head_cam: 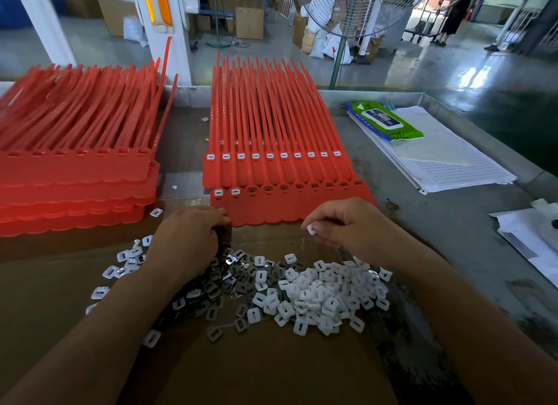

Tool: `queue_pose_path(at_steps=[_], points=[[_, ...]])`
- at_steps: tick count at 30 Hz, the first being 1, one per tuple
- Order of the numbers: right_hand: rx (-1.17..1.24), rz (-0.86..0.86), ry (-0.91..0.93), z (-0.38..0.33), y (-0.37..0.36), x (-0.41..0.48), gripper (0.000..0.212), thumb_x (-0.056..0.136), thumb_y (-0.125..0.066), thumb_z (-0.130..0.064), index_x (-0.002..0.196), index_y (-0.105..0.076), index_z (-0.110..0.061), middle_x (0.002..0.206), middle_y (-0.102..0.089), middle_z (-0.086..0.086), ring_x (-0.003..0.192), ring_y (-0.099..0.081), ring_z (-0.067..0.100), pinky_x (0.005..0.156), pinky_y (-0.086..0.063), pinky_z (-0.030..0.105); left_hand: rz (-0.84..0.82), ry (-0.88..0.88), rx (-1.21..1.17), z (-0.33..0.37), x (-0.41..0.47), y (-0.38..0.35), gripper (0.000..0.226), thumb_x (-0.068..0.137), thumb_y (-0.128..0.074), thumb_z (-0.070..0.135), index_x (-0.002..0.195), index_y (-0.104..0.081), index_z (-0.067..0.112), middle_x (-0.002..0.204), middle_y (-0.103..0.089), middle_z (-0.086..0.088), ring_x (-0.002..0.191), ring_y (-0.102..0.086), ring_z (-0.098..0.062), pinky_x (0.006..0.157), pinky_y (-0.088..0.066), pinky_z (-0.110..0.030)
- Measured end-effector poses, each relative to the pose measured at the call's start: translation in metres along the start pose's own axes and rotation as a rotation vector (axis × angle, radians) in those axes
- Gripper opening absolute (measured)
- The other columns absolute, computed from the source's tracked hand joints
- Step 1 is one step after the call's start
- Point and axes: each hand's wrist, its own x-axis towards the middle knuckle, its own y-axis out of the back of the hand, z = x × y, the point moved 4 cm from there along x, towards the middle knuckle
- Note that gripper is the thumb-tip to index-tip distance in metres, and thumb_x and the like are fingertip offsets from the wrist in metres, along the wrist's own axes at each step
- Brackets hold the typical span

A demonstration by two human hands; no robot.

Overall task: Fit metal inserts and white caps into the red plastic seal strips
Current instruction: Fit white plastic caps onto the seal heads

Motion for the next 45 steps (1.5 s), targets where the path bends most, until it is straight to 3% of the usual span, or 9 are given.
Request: queue_pose_path(at_steps=[3, 7, 13, 18, 22, 26, 34, 38, 45], points=[[0.024, -0.015, 0.021, -0.002, -0.002, -0.001, 0.022, 0.090, -0.055, -0.017, 0.083, -0.062, -0.036, 0.072, -0.067, 0.001, 0.071, -0.063, 0.027, 0.070, -0.053, 0.037, -0.001, -0.004, -0.004, 0.000, 0.000, 0.000, 0.042, 0.078, -0.046, -0.003, 0.110, -0.065, 0.016, 0.125, -0.057, 0.004, 0.118, -0.049, -0.015, 0.100, -0.034, -0.029], [0.037, -0.012, 0.008, -0.003, -0.004, 0.002, 0.017, 0.089, -0.057, -0.015, 0.081, -0.060, -0.030, 0.076, -0.067, -0.005, 0.074, -0.064, 0.010, 0.075, -0.054, 0.028, 0.004, -0.003, -0.008, 0.000, -0.001, 0.000, 0.042, 0.078, -0.046, -0.004, 0.109, -0.065, 0.016, 0.124, -0.057, 0.003, 0.118, -0.049, -0.016, 0.102, -0.035, -0.031], [-0.025, -0.010, 0.017, -0.015, -0.009, 0.024, 0.016, 0.089, -0.055, -0.016, 0.078, -0.054, -0.027, 0.083, -0.066, -0.005, 0.081, -0.065, 0.014, 0.078, -0.055, 0.035, 0.017, -0.020, -0.014, 0.000, -0.001, 0.000, 0.042, 0.076, -0.047, -0.005, 0.107, -0.067, 0.014, 0.122, -0.059, 0.001, 0.116, -0.051, -0.017, 0.100, -0.036, -0.032], [-0.053, 0.073, 0.025, -0.019, -0.010, 0.053, 0.015, 0.086, -0.060, -0.014, 0.076, -0.057, -0.025, 0.077, -0.058, -0.016, 0.074, -0.053, -0.005, 0.063, -0.040, 0.012, 0.022, -0.020, -0.020, -0.001, -0.003, 0.001, 0.042, 0.076, -0.047, -0.006, 0.107, -0.067, 0.014, 0.123, -0.059, 0.001, 0.116, -0.051, -0.017, 0.100, -0.034, -0.031], [-0.089, 0.122, 0.033, -0.021, -0.014, 0.076, 0.009, 0.083, -0.065, -0.013, 0.078, -0.062, -0.020, 0.065, -0.051, -0.019, 0.063, -0.047, -0.007, 0.052, -0.033, 0.002, 0.019, -0.022, -0.038, -0.003, -0.003, 0.000, 0.042, 0.075, -0.048, -0.007, 0.106, -0.067, 0.014, 0.122, -0.059, 0.000, 0.116, -0.051, -0.018, 0.100, -0.035, -0.032], [-0.088, 0.151, 0.033, -0.022, -0.021, 0.093, 0.003, 0.082, -0.065, -0.012, 0.082, -0.066, -0.015, 0.063, -0.049, -0.018, 0.062, -0.046, -0.004, 0.057, -0.034, 0.010, 0.039, -0.046, -0.039, -0.002, -0.004, 0.002, 0.039, 0.074, -0.050, -0.007, 0.103, -0.068, 0.013, 0.118, -0.062, -0.002, 0.112, -0.055, -0.020, 0.095, -0.039, -0.031], [-0.064, 0.149, 0.007, -0.022, -0.031, 0.110, 0.008, 0.083, -0.064, -0.010, 0.078, -0.064, -0.017, 0.065, -0.052, -0.015, 0.066, -0.049, -0.001, 0.059, -0.038, 0.013, 0.051, -0.054, -0.047, -0.001, -0.004, 0.003, 0.038, 0.073, -0.051, -0.008, 0.100, -0.069, 0.011, 0.117, -0.063, -0.003, 0.108, -0.057, -0.022, 0.092, -0.041, -0.031], [-0.054, 0.149, -0.006, -0.020, -0.034, 0.116, 0.006, 0.081, -0.065, -0.008, 0.083, -0.069, -0.012, 0.075, -0.059, -0.006, 0.079, -0.055, 0.007, 0.073, -0.043, 0.022, 0.048, -0.059, -0.039, 0.000, -0.004, 0.003, 0.038, 0.073, -0.050, -0.007, 0.100, -0.070, 0.013, 0.116, -0.063, -0.002, 0.109, -0.057, -0.022, 0.091, -0.041, -0.031], [-0.079, 0.130, -0.055, -0.015, -0.041, 0.121, 0.007, 0.082, -0.065, -0.011, 0.082, -0.069, -0.017, 0.093, -0.068, 0.002, 0.081, -0.053, 0.006, 0.072, -0.039, 0.021, 0.048, -0.067, -0.031, 0.001, -0.004, 0.004, 0.039, 0.072, -0.051, -0.007, 0.100, -0.070, 0.012, 0.116, -0.063, -0.003, 0.107, -0.058, -0.023, 0.091, -0.041, -0.031]])
